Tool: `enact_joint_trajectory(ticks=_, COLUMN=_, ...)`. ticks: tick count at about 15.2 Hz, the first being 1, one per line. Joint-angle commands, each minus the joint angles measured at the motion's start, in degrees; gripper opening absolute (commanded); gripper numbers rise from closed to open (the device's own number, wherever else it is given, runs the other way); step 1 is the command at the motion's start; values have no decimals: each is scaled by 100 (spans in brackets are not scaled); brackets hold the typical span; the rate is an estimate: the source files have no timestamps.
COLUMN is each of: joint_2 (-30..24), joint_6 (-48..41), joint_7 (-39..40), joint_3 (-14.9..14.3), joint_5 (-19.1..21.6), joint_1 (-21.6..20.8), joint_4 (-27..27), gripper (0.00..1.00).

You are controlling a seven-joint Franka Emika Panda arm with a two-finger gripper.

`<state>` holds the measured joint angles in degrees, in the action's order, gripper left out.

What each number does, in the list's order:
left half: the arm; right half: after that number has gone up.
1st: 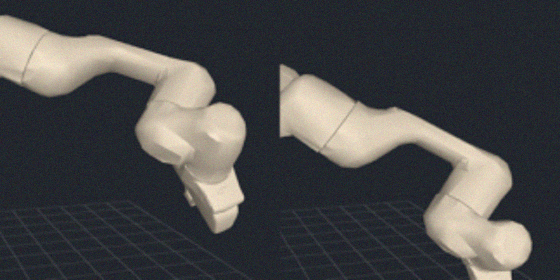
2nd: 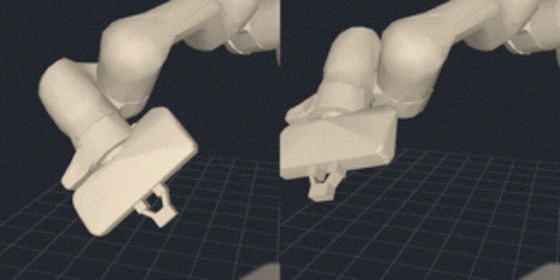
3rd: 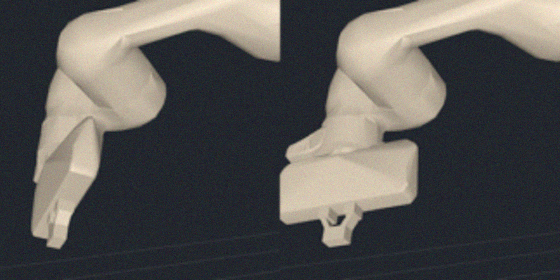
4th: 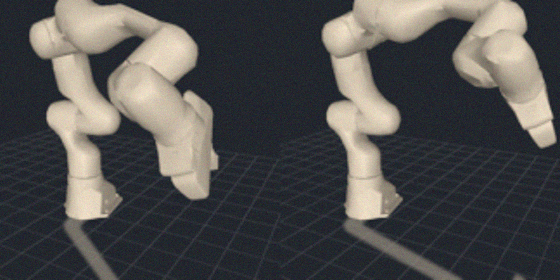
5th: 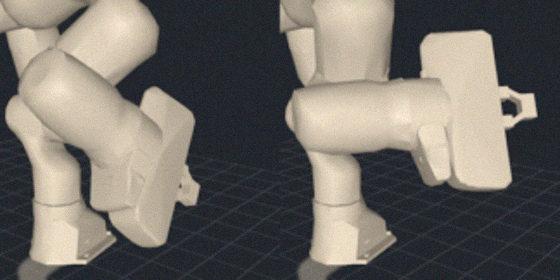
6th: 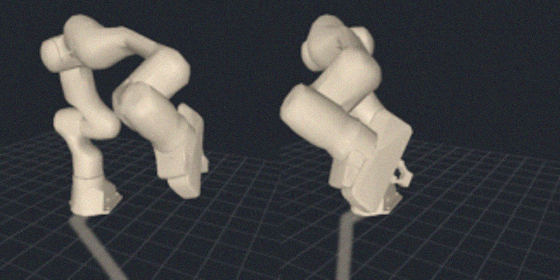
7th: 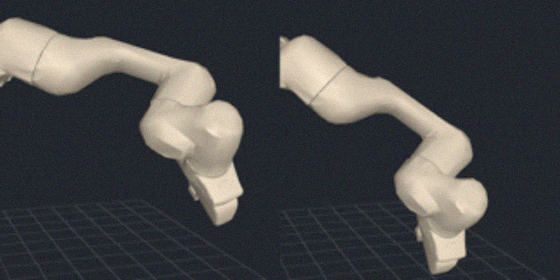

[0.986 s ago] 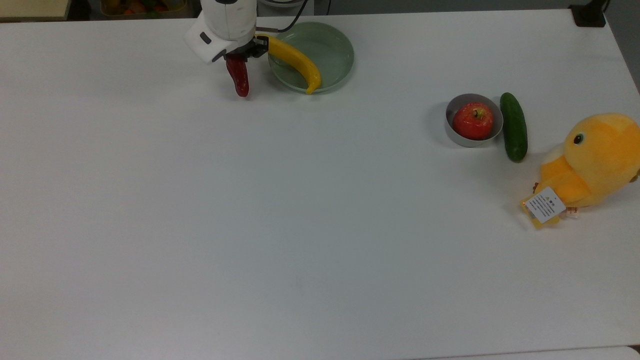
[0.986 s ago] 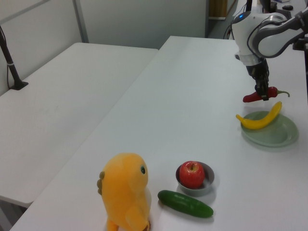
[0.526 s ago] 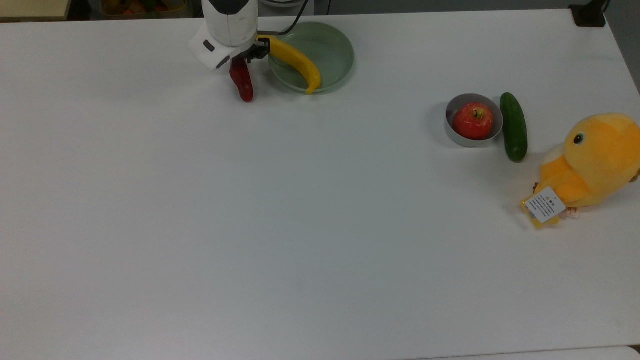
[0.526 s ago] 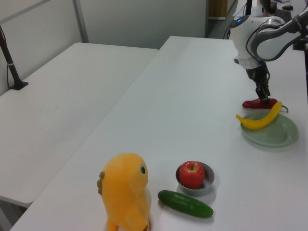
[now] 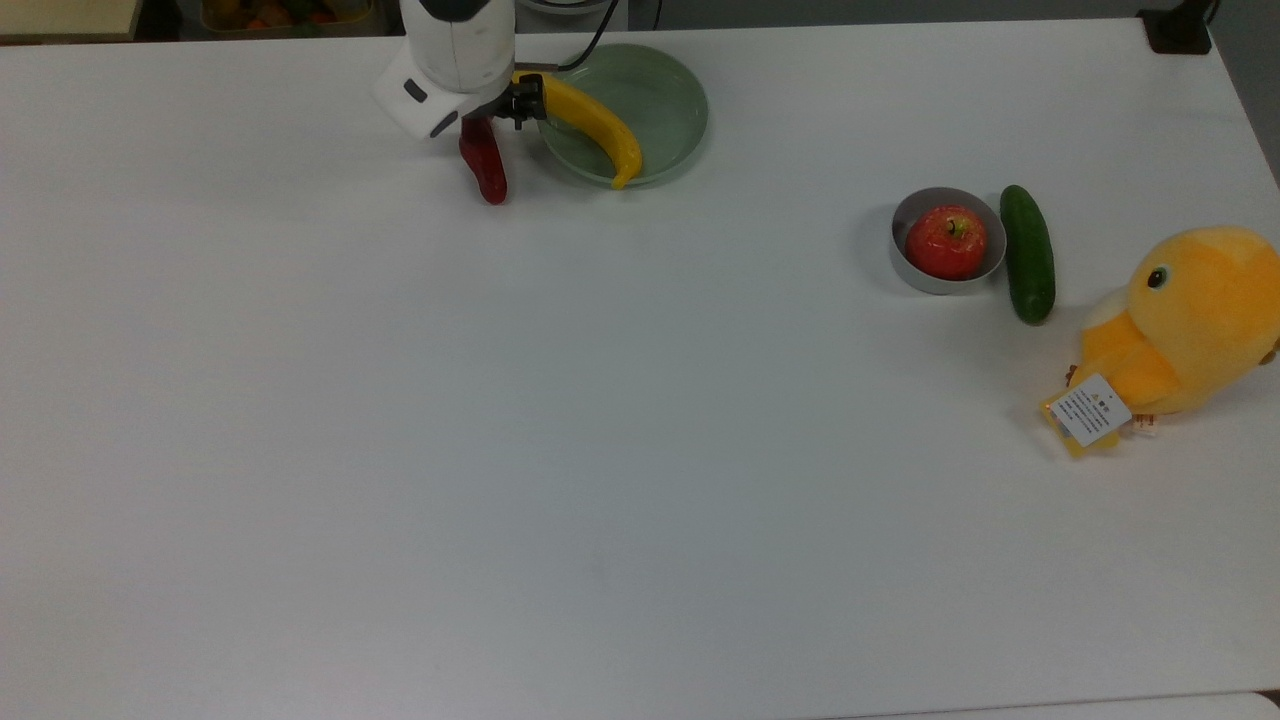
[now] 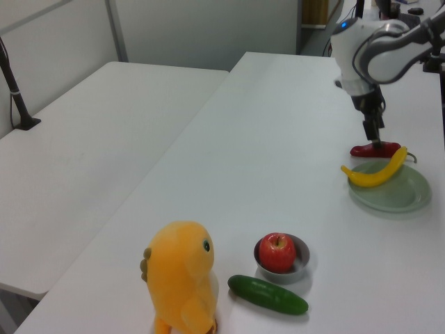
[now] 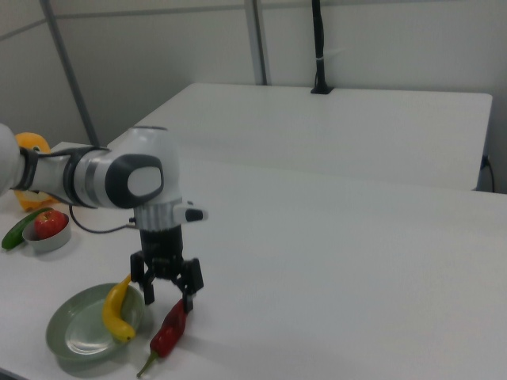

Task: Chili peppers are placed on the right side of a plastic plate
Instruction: 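Open the gripper to release the chili pepper and lift away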

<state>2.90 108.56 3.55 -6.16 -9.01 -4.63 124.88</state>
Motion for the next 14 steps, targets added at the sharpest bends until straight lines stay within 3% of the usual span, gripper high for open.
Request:
enact_joint_trajectory(ticks=1, joint_2=-141, joint_6=51, joint_7=-39, joint_3=10, joint_5=189, joint_1=-29, joint_4=-655, gripper=100)
enact_joint_trajectory(ticks=7, joint_2=-106, joint_6=243, joint_7=-338, joint_3=97, joint_5=372, joint_1=-161, joint_4=-1605, gripper=100)
enact_joint_trajectory(ticks=10, joint_2=-106, joint_6=613, joint_7=-644, joint_3=124, joint_5=733, joint_1=-257, joint_4=-1694, gripper=100)
enact_joint_trajectory(ticks=14, joint_2=-53, joint_6=701, joint_7=-953, joint_3=413, joint_5=743, joint_1=-398, joint_4=-1695, gripper=100)
